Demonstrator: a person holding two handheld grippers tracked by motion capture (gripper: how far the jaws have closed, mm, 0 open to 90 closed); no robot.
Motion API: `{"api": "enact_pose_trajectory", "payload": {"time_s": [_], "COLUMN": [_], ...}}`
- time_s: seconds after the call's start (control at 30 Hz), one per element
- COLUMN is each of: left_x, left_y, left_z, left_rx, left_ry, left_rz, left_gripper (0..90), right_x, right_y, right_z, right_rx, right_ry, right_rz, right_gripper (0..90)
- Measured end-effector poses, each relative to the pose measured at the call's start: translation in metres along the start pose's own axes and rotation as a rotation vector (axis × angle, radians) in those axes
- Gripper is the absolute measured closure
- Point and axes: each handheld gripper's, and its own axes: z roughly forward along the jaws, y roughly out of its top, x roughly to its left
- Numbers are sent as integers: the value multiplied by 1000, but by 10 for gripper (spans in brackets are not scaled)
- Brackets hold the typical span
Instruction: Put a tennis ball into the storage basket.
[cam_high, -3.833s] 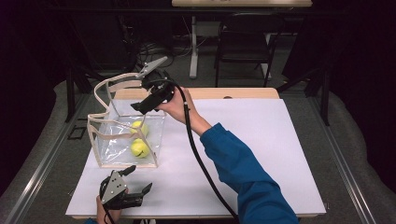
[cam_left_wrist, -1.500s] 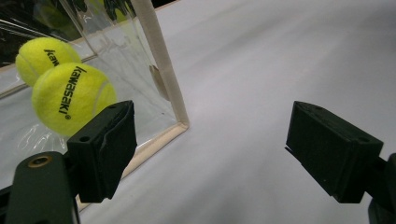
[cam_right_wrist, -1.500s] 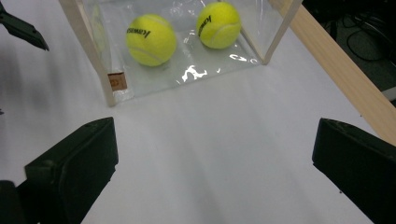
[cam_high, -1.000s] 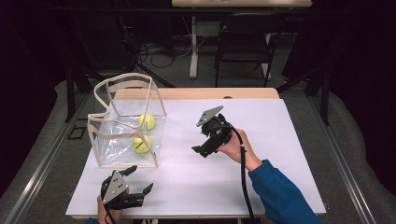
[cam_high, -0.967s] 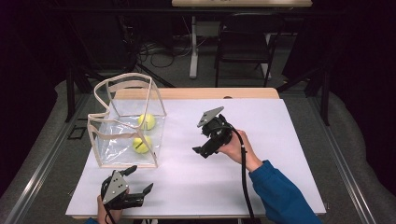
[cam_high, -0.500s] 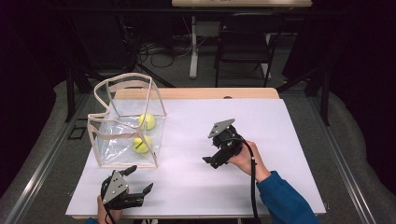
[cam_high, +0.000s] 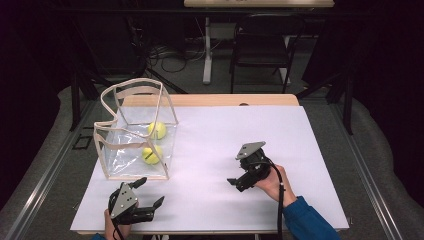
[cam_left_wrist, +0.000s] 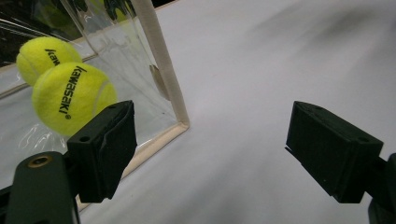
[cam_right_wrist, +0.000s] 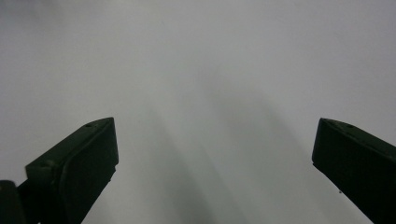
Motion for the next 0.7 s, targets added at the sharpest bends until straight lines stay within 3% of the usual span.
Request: {"api": "enact_pose_trajectory", "payload": {"time_s": [0.7], "left_x": [-1], "left_y": [0], "left_z": [1], "left_rx": [6], "left_ry": [2], "left_rz": [5], "left_gripper": [161], "right_x": [7], "right_y": [-44], "right_z": [-13], "right_rx": [-58], "right_ry": [-37], "right_rz": [56], "right_gripper": [0]}}
